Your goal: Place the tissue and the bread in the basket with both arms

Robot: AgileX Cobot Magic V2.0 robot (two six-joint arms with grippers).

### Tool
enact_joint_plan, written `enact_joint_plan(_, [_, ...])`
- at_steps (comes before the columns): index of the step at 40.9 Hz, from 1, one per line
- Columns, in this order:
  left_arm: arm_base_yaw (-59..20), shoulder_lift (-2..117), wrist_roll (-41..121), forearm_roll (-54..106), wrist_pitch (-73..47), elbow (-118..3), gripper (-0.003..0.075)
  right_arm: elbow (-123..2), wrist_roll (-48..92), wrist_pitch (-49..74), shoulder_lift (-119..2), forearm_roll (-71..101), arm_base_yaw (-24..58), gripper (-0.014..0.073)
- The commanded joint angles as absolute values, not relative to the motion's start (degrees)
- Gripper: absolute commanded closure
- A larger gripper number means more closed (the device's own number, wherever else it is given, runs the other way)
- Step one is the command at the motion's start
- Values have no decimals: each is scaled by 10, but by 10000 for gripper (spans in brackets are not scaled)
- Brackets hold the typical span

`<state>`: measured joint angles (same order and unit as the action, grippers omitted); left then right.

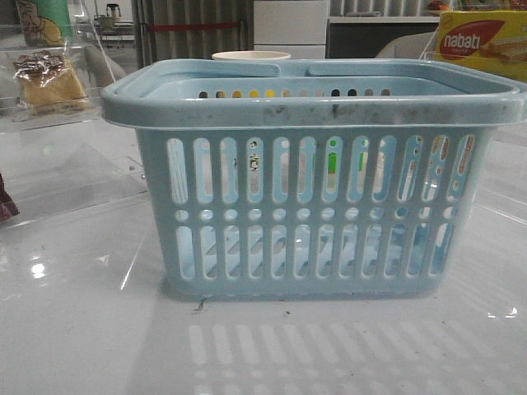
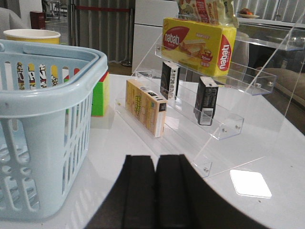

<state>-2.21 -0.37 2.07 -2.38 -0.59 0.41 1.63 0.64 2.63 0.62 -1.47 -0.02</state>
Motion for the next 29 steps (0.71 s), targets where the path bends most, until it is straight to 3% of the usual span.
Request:
enact_joint_plan(1, [-26,-13,19,-24,43,4,630,17,11,-25,17,-13,-3,536])
enact_joint_plan(29, [-26,-13,19,-24,44,4,630,17,11,-34,17,-13,-3,536])
